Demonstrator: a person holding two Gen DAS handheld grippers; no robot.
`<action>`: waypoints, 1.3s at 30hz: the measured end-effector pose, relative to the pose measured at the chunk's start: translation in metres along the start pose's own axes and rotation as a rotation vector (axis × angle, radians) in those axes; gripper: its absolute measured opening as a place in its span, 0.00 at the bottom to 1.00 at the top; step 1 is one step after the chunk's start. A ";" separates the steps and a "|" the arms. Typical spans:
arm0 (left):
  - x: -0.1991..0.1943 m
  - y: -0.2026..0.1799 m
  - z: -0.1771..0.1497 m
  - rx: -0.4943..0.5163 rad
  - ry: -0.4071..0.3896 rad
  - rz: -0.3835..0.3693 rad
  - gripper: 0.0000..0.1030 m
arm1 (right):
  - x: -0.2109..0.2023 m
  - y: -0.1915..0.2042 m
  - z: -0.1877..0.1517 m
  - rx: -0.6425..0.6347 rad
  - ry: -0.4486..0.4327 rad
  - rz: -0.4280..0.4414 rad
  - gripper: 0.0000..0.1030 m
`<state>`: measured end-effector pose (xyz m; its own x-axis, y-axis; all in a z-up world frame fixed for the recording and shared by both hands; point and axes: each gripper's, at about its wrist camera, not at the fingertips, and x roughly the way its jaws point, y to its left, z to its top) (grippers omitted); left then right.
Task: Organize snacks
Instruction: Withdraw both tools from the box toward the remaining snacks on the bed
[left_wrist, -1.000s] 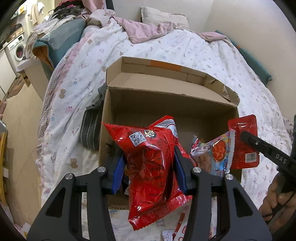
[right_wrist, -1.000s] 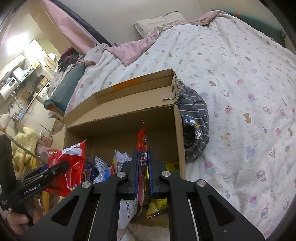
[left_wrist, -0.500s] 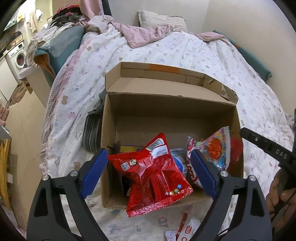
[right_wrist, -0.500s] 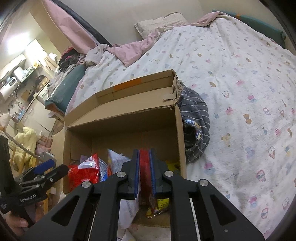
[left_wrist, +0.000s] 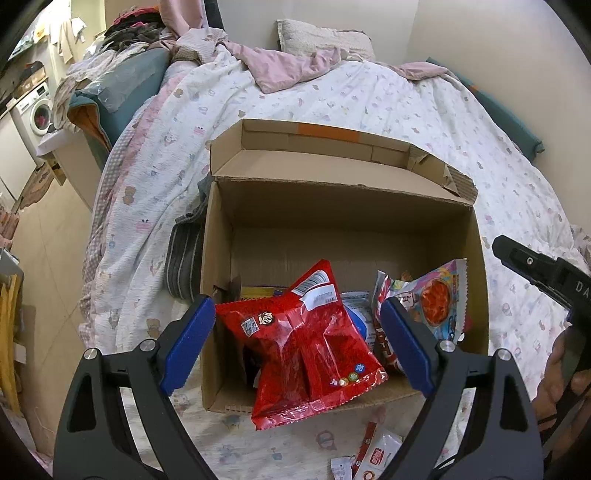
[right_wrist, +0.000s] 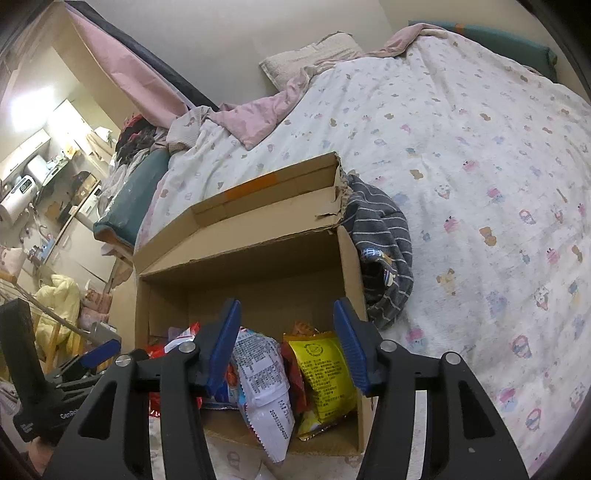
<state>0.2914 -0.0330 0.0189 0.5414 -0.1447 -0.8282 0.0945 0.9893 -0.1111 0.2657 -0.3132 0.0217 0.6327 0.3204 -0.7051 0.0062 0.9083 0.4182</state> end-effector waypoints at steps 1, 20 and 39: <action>0.000 0.000 0.000 -0.001 0.000 0.002 0.86 | -0.002 -0.001 -0.001 0.000 0.003 -0.007 0.54; -0.037 0.016 -0.031 -0.046 -0.031 0.029 0.86 | -0.051 0.005 -0.030 0.017 -0.041 0.001 0.71; -0.065 0.033 -0.084 -0.115 0.014 0.025 0.86 | -0.083 0.020 -0.088 -0.056 0.021 0.012 0.75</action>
<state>0.1893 0.0109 0.0231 0.5306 -0.1201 -0.8391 -0.0157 0.9883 -0.1514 0.1454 -0.2981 0.0377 0.6157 0.3367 -0.7124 -0.0450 0.9176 0.3948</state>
